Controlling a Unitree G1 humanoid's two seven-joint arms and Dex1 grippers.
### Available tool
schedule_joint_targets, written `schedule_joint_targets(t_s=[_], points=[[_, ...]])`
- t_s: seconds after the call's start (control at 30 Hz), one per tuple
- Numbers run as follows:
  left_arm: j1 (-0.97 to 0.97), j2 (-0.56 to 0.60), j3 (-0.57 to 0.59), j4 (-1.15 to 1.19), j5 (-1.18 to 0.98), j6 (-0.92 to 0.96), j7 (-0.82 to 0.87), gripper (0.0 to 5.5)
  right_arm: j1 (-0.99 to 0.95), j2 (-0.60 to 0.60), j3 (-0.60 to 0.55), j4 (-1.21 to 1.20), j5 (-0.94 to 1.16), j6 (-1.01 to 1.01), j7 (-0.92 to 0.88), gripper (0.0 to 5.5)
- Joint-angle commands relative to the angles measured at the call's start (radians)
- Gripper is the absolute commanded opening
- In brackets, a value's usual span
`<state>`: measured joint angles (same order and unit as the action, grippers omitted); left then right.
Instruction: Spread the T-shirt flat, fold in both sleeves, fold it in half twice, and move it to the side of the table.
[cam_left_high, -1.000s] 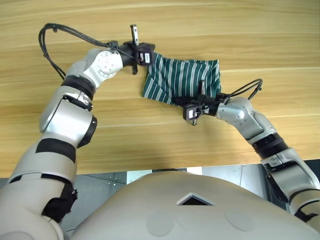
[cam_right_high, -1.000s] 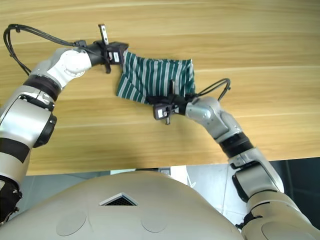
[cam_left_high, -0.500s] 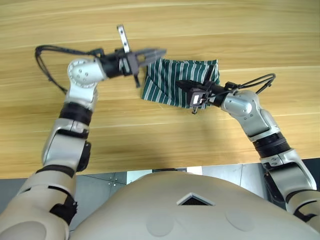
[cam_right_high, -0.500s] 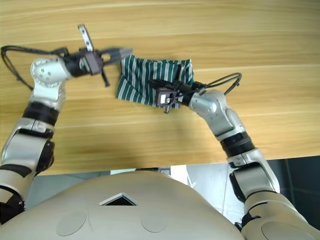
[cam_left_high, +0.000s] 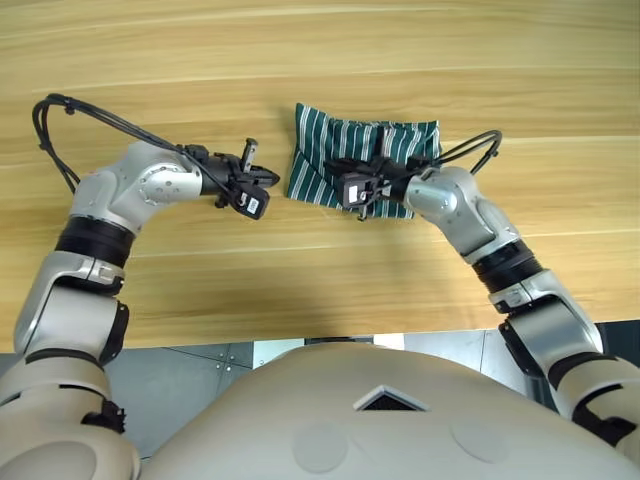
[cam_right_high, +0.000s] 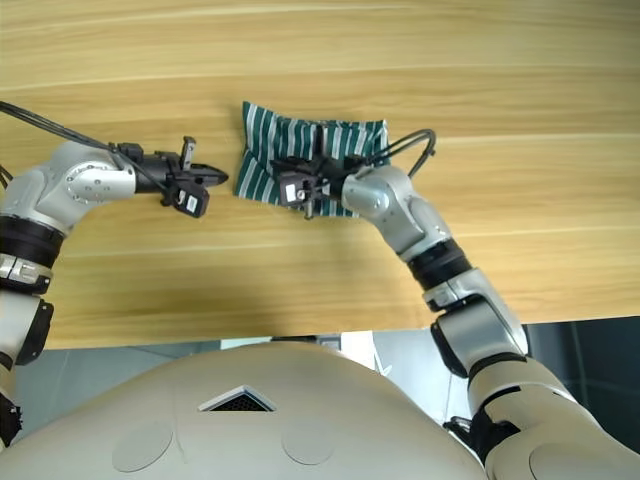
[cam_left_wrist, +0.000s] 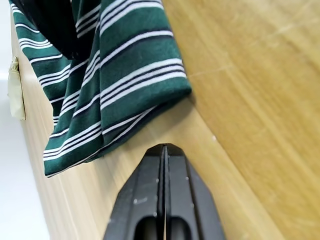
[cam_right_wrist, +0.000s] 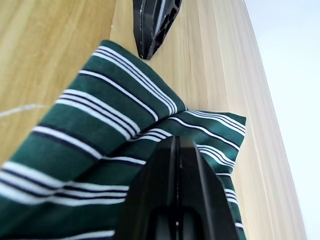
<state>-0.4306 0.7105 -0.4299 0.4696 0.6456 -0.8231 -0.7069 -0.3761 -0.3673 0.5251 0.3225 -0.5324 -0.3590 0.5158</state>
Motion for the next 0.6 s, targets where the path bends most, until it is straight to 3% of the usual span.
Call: schedule_joint_targets(t_s=[0.03, 0.33, 0.6], points=[[-0.009, 0.046, 0.001, -0.071, -0.01, 0.009, -0.016, 0.0, -0.041, 0.011, 0.011, 0.06, -0.029, 0.001, -0.032, 0.01], [-0.008, 0.077, 0.031, -0.187, -0.102, 0.048, -0.042, 0.0, -0.044, 0.015, 0.012, 0.087, -0.037, -0.005, -0.045, 0.01], [0.005, 0.042, -0.024, -0.214, -0.124, 0.058, -0.074, 0.0, -0.052, 0.02, 0.015, 0.104, -0.041, -0.004, -0.057, 0.01]])
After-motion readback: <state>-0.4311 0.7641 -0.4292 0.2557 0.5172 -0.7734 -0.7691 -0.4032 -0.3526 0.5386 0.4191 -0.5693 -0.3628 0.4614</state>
